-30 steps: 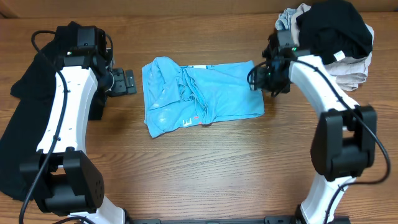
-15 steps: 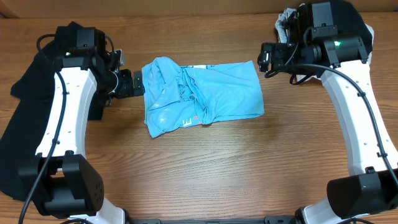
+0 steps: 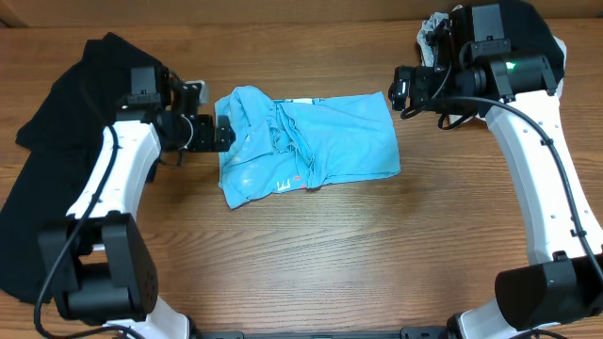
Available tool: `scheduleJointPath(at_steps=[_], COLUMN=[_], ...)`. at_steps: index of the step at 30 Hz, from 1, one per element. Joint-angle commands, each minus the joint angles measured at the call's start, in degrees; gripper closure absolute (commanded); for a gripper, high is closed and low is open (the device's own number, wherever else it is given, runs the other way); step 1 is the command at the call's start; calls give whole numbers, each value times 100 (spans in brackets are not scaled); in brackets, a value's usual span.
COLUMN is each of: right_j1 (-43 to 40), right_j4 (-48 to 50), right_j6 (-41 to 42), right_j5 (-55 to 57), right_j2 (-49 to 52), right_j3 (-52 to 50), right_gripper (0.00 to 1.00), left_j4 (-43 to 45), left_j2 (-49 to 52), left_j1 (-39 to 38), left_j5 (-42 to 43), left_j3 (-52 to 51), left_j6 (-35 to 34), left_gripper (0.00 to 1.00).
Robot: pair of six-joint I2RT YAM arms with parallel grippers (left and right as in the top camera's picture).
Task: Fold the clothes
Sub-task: 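Push the folded shirt's left side inward with the left gripper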
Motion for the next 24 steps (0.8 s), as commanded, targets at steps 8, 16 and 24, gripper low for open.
scheduleJointPath(at_steps=[8,16,24], right_j1=[26,24,24], right_j4=[-42,-31,-26], right_j6=[-4,-7,-7], right_j5=[-184,-179,-179], right_j2=[-46,-2,-2], right_j3=[20,-37,-37], right_gripper=[0,0,0], left_j4=[345,315,393], left_j2=[813,1185,1665], left_j1=[31,-15,-203], left_j5=[564,234,503], left_j3=[-46,-46,-46], left_j6=[581,363,358], left_gripper=[0,0,0])
